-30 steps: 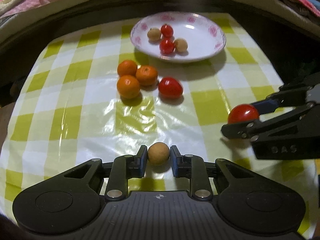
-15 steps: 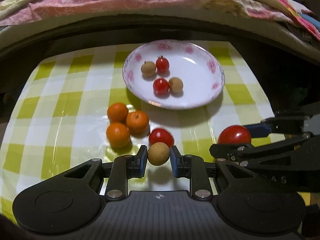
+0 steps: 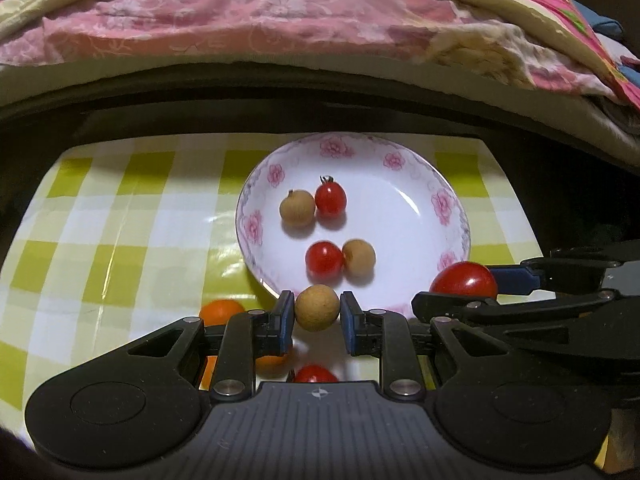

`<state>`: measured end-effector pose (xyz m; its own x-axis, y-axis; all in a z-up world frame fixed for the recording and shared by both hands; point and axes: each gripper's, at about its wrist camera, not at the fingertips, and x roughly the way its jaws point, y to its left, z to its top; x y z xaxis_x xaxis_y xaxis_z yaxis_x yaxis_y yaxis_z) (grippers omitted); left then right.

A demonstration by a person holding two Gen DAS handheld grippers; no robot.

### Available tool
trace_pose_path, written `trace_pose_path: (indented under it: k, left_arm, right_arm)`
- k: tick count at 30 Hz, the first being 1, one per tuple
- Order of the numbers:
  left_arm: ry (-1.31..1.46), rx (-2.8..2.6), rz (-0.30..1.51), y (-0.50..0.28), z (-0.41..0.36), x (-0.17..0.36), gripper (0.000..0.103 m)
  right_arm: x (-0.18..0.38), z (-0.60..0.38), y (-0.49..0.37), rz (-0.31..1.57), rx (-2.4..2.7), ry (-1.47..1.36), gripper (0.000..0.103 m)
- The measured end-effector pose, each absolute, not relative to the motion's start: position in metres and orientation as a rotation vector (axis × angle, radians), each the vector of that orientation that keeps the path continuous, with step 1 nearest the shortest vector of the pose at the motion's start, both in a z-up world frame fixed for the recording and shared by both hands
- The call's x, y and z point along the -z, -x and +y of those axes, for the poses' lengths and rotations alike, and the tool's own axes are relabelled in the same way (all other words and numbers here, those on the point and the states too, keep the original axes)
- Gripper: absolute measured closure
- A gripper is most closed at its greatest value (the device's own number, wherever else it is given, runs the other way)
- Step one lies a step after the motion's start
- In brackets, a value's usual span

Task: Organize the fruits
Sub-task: 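Carry the longan and large tomato to the plate and release both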

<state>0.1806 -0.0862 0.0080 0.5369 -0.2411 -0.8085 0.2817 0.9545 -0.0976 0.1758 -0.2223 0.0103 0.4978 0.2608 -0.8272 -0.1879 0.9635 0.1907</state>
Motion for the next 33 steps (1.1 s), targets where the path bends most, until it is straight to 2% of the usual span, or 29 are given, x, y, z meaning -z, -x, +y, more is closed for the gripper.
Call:
trace_pose_path:
  k: [16, 33]
  left_arm:
    - [0.014, 0.277, 0.972, -0.207, -0.084, 0.000, 0.072]
    - [0.035, 0.259, 0.920, -0.204, -0.080, -0.017, 0.053]
  right_arm:
    - [0.003, -0.221, -0.210, 0.997, -0.239, -0.058, 0.054]
    - [-0.012, -0.228, -0.209, 0.936, -0.201, -0.101, 0.054]
